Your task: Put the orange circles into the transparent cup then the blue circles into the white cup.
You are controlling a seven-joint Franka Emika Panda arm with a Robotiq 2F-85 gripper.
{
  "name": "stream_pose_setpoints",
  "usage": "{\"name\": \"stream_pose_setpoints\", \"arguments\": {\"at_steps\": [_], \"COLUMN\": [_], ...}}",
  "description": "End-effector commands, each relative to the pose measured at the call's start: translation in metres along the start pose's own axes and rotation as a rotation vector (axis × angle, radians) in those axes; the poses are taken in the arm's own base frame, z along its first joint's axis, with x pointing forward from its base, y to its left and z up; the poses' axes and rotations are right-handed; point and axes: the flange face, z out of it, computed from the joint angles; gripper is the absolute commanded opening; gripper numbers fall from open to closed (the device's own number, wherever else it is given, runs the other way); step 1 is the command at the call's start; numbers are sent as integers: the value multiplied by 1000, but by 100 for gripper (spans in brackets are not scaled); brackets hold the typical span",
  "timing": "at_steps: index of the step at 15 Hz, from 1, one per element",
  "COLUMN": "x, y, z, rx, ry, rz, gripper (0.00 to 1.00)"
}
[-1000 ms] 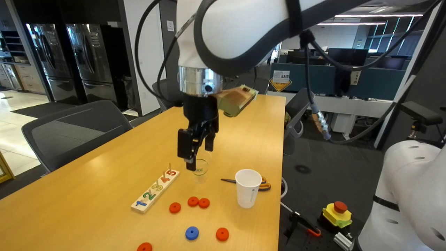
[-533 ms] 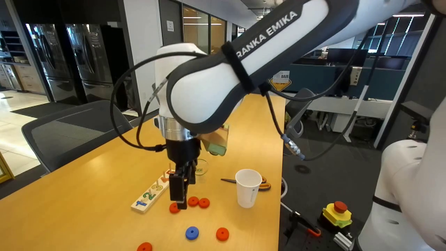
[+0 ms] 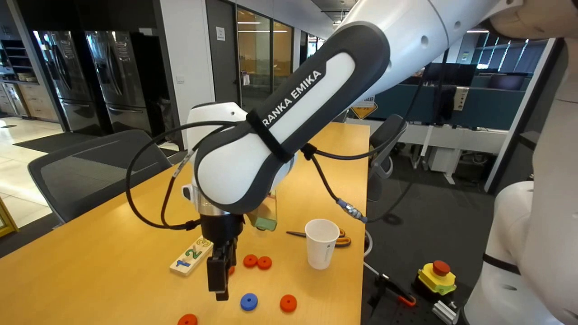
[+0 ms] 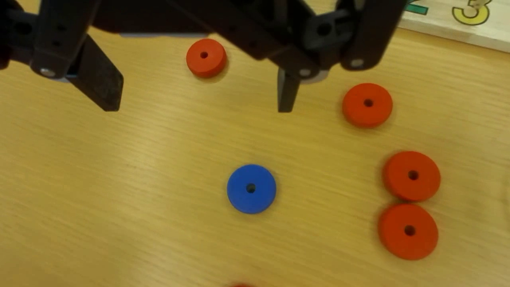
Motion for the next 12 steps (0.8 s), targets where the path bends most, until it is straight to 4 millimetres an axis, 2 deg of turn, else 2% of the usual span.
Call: {"name": "stream_pose_setpoints", "arguments": {"at_steps": [1, 7, 12], "x": [13, 20, 37], "y": [-12, -37, -50], "z": [5, 26, 54], "rx": [5, -24, -56], "ry": [52, 89, 83], "rz": [-32, -77, -112], "gripper": [100, 100, 100]}}
